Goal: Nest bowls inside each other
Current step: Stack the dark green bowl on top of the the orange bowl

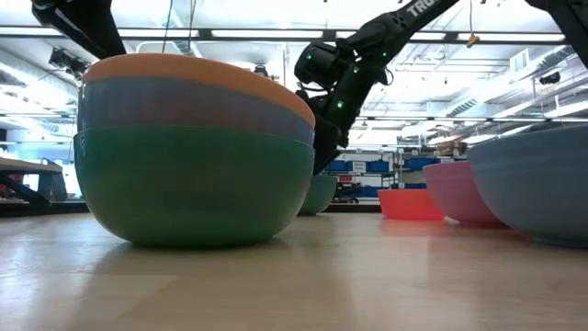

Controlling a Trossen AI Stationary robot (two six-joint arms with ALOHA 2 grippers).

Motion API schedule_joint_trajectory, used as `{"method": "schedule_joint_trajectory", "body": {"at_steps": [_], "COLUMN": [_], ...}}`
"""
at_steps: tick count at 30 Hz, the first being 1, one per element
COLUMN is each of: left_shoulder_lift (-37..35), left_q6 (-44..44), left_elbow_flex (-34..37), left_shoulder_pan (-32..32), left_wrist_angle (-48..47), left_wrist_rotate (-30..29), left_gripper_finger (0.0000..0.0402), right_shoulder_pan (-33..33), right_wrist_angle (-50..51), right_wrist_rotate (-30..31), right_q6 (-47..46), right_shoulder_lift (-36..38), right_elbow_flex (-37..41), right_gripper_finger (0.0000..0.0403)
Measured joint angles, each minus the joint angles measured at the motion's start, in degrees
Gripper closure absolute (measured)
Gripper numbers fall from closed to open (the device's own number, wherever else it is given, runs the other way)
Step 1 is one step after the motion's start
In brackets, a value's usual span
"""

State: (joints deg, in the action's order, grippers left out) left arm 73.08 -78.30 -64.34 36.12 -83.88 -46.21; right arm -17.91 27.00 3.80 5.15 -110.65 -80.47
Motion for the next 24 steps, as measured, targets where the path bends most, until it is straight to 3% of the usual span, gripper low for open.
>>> {"method": "schedule_joint_trajectory", "body": {"at_steps": [24], "left_shoulder_lift": [0.00], "left_q6": [0.02], "left_elbow_flex": [0.00], "left_shoulder_pan": [-0.01], "left_wrist_angle": [0.13], "left_wrist_rotate": [0.04], "left_gripper_finger": [0.0172], "right_shoulder_pan": [-0.26], "right_wrist_angle": [1.65], "right_wrist_rotate": [-0.97], "right_q6": [1.21], "right_shoulder_lift": [0.05], "right_elbow_flex": [0.00], "right_gripper_finger": [0.0272]}}
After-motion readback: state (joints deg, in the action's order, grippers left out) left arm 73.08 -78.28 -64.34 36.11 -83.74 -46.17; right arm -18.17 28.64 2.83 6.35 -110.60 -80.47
